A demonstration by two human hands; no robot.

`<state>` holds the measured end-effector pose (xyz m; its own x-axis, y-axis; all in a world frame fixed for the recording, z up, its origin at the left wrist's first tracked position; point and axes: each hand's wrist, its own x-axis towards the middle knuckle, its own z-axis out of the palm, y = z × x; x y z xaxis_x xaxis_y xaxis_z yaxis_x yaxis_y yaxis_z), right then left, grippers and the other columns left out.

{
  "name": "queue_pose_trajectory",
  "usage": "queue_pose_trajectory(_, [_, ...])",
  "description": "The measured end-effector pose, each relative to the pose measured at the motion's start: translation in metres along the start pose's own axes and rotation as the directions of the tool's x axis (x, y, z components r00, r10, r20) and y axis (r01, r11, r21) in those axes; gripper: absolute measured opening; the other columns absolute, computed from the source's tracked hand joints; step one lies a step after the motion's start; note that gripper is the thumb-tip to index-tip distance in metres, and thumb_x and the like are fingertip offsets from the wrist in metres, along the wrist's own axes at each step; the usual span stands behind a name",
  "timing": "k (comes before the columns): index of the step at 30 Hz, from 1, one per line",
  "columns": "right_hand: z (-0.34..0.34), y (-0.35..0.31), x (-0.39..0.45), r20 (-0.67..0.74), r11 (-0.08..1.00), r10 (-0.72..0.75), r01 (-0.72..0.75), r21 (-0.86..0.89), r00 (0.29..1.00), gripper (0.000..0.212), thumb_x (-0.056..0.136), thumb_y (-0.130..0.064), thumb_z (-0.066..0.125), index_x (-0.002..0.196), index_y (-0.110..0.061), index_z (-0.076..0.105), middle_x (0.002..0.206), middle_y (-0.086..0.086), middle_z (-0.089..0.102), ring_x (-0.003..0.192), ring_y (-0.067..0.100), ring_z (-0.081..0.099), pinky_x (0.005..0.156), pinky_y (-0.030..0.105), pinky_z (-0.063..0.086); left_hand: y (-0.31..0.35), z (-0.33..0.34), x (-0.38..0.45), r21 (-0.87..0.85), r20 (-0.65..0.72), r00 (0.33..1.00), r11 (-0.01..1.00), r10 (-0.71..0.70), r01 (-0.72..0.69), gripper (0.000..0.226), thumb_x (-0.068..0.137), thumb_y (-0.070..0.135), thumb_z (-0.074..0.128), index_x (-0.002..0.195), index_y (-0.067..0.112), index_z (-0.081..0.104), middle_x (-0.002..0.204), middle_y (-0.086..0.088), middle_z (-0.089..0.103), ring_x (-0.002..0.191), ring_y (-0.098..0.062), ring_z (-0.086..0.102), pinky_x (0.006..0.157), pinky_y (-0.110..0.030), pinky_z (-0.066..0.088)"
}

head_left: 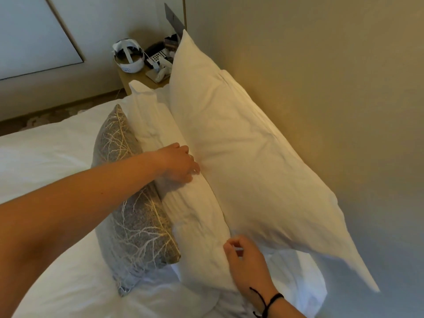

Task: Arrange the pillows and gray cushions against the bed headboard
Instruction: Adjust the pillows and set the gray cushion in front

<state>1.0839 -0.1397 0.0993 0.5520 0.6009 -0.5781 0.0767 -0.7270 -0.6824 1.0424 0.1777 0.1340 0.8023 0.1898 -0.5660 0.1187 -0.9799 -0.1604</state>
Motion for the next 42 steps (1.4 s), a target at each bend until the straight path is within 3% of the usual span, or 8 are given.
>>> queue_pose_trajectory(5, [-0.012, -0.001, -0.004, 0.165, 0.928, 0.214, -0.253, 0.273, 0.963, 0.025, 0.082, -0.037, 0.074, 0.099, -0.021, 0.063, 0.098, 0.004, 0.070, 0.087, 0.019, 0.068, 0.076, 0.034, 0.056, 0.017, -0.010, 0.003, -0.124, 0.076, 0.996, 0.991, 0.056, -0.046, 0.039, 0.090, 0.050, 0.045, 0.124, 0.040, 0.060, 0.128, 0.006, 0.059, 0.116, -0.020, 0.047, 0.095, -0.037, 0.038])
queue_pose_trajectory(9, [-0.031, -0.002, -0.013, 0.044, 0.945, 0.045, -0.057, 0.322, 0.998, 0.015, 0.081, -0.027, 0.077, 0.090, -0.022, 0.066, 0.066, -0.007, 0.064, 0.059, 0.008, 0.058, 0.054, 0.021, 0.046, 0.011, -0.021, 0.004, -0.355, -0.095, 0.995, 0.932, 0.043, -0.074, 0.014, 0.094, 0.037, 0.058, 0.101, 0.029, 0.066, 0.106, 0.009, 0.061, 0.094, -0.016, 0.055, 0.080, -0.032, 0.044])
queue_pose_trajectory(13, [-0.049, 0.000, -0.019, -0.260, 0.958, -0.269, 0.285, 0.025, 0.927, 0.017, 0.088, -0.018, 0.067, 0.081, -0.033, 0.064, 0.080, -0.016, 0.065, 0.079, 0.000, 0.059, 0.066, 0.013, 0.043, 0.006, -0.025, 0.010, -0.428, -0.229, 0.973, 0.900, -0.015, -0.087, 0.008, 0.093, 0.030, 0.061, 0.097, 0.026, 0.067, 0.090, 0.014, 0.053, 0.086, -0.014, 0.052, 0.073, -0.029, 0.037])
queue_pose_trajectory(16, [-0.051, 0.010, -0.019, -0.217, 0.843, -0.486, 0.388, -0.373, 0.847, 0.013, 0.094, -0.016, 0.058, 0.091, -0.026, 0.066, 0.089, -0.010, 0.060, 0.077, 0.009, 0.059, 0.066, 0.026, 0.047, 0.015, -0.019, 0.014, -0.435, -0.236, 0.971, 0.897, -0.029, -0.079, 0.012, 0.095, 0.028, 0.057, 0.100, 0.027, 0.068, 0.094, 0.012, 0.055, 0.092, -0.017, 0.056, 0.075, -0.032, 0.041])
queue_pose_trajectory(22, [-0.032, 0.027, -0.009, 0.069, 0.730, -0.285, 0.263, -0.631, 0.956, 0.019, 0.096, -0.022, 0.038, 0.095, -0.024, 0.057, 0.091, -0.003, 0.060, 0.081, 0.021, 0.059, 0.066, 0.036, 0.047, 0.040, -0.001, 0.023, -0.226, -0.202, 0.979, 0.973, -0.003, -0.043, 0.016, 0.093, 0.034, 0.050, 0.097, 0.031, 0.065, 0.108, 0.009, 0.061, 0.094, -0.021, 0.060, 0.069, -0.032, 0.043])
queue_pose_trajectory(30, [-0.029, -0.015, 0.003, 0.201, 0.544, -0.288, 0.333, -0.770, 0.936, 0.016, 0.095, -0.022, 0.039, 0.092, -0.024, 0.054, 0.091, -0.001, 0.056, 0.084, 0.024, 0.060, 0.059, 0.032, 0.032, -0.009, 0.013, 0.005, -0.029, -0.195, 0.978, 0.997, -0.070, 0.065, 0.031, 0.096, 0.041, 0.045, 0.125, 0.034, 0.050, 0.115, 0.002, 0.052, 0.088, -0.024, 0.062, 0.067, -0.036, 0.049])
queue_pose_trajectory(37, [0.001, -0.107, 0.060, 0.238, 0.744, -0.381, 0.449, -0.494, 0.894, 0.027, 0.102, -0.026, 0.040, 0.122, -0.020, 0.057, 0.120, 0.000, 0.051, 0.099, 0.022, 0.059, 0.086, 0.032, 0.049, -0.054, 0.024, 0.011, 0.026, -0.227, 0.946, 0.970, -0.230, 0.242, 0.036, 0.098, 0.034, 0.042, 0.133, 0.029, 0.048, 0.133, 0.000, 0.053, 0.114, -0.023, 0.048, 0.092, -0.039, 0.042])
queue_pose_trajectory(42, [0.032, -0.172, 0.131, 0.266, 0.841, -0.341, 0.419, -0.342, 0.902, 0.031, 0.099, -0.025, 0.046, 0.130, -0.020, 0.051, 0.128, 0.010, 0.050, 0.098, 0.025, 0.060, 0.077, 0.025, 0.042, -0.084, 0.024, 0.028, 0.038, -0.199, 0.942, 0.958, -0.271, 0.283, 0.035, 0.099, 0.037, 0.037, 0.132, 0.029, 0.048, 0.132, 0.002, 0.055, 0.115, -0.022, 0.045, 0.094, -0.038, 0.037])
